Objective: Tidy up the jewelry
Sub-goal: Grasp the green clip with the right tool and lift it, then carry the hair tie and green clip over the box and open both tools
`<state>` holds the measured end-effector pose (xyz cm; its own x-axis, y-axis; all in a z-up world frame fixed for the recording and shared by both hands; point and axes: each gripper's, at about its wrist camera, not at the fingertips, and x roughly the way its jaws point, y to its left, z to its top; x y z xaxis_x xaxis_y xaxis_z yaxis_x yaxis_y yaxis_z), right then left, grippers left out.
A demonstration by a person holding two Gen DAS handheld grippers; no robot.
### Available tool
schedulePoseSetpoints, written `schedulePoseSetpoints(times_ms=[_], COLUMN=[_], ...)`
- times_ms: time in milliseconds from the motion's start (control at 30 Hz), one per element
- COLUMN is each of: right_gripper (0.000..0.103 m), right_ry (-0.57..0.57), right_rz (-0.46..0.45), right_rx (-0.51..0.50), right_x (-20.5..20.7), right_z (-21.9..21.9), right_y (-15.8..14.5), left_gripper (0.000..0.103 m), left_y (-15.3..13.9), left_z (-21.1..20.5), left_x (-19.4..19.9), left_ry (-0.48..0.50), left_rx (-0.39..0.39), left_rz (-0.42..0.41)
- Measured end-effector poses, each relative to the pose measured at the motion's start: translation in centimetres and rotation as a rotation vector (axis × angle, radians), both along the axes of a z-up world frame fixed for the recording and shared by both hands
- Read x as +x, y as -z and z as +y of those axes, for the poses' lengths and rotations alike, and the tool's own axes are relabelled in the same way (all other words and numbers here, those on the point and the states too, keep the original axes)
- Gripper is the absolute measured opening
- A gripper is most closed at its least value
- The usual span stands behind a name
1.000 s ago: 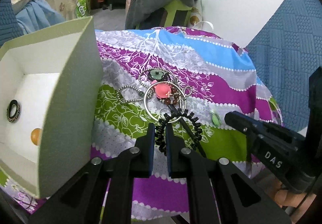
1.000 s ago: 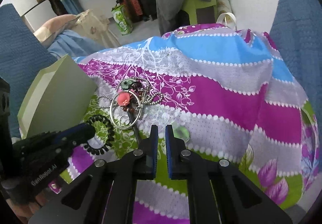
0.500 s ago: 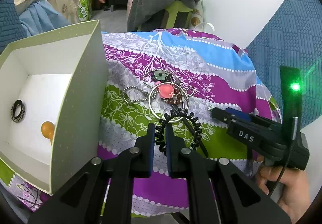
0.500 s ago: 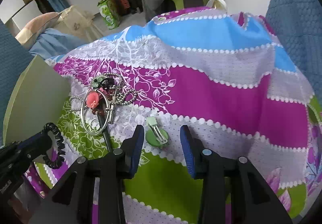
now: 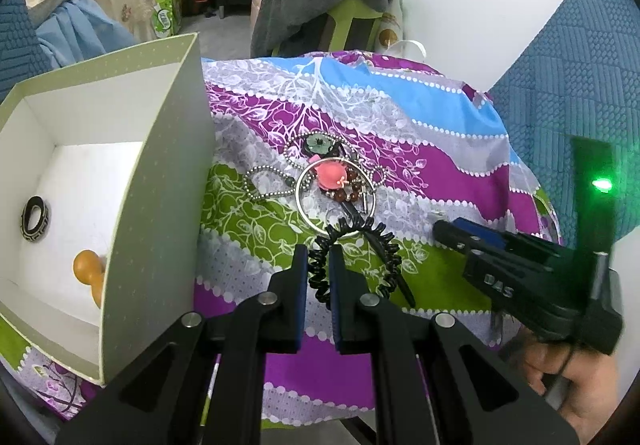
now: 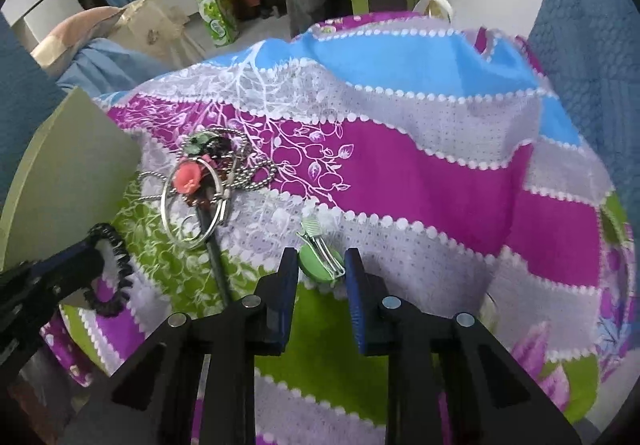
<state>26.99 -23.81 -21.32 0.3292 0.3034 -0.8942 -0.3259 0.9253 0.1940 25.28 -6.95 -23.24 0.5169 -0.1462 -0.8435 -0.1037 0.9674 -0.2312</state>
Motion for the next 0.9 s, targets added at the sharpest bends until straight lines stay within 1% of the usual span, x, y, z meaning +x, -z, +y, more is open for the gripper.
schedulePoseSetpoints(times_ms=[200, 267, 333, 433, 500, 633, 700, 833, 900], right_gripper=[0.021, 0.021, 0.021, 0.021, 0.021, 0.021, 0.021, 0.021, 0.021], right_ry=[0.068, 0.088, 0.101, 0.11, 0.11, 0.119, 0.12, 0.114, 0.109], right_rz=[-0.009, -0.016, -0.042, -0.064, -0.093, -0.166, -0.207, -0.267, -0.3], right_rx=[0.017, 0.016, 0.012, 0.037, 0.04, 0.066, 0.081, 0.107, 0.115], right_x=[-2.1, -2.5, -3.0, -3.1, -3.3, -3.2, -3.3, -3.4, -3.6], right_z=[-0.9, -1.1, -1.1, -1.1, -1.0, -0.7, -0.4, 0.9, 1.6], right_y=[-2.7, -3.9, -5.4, -7.5, -9.1, -13.3, -15.5, -18.9, -20.6], left_gripper=[0.01, 0.01, 0.01, 0.01, 0.01, 0.01, 0.01, 0.01, 0.01], left_y=[-0.5, -1.1, -1.9, -3.5, -4.9, -8.2, -9.9, -13.3, -15.0], left_z=[0.2, 0.3, 0.4, 0.7, 0.9, 1.8, 2.3, 3.6, 4.6], left_x=[-0.5, -0.8, -1.0, -1.1, -1.2, -1.3, -1.3, -1.5, -1.6], left_ry=[0.026, 0.041, 0.051, 0.062, 0.074, 0.093, 0.102, 0.103, 0.101], left_rx=[-0.048, -0.059, -0.071, -0.084, -0.082, -0.074, -0.063, -0.023, -0.018], left_rz=[0.024, 0.026, 0.022, 0.014, -0.003, -0.043, -0.068, -0.13, -0.157])
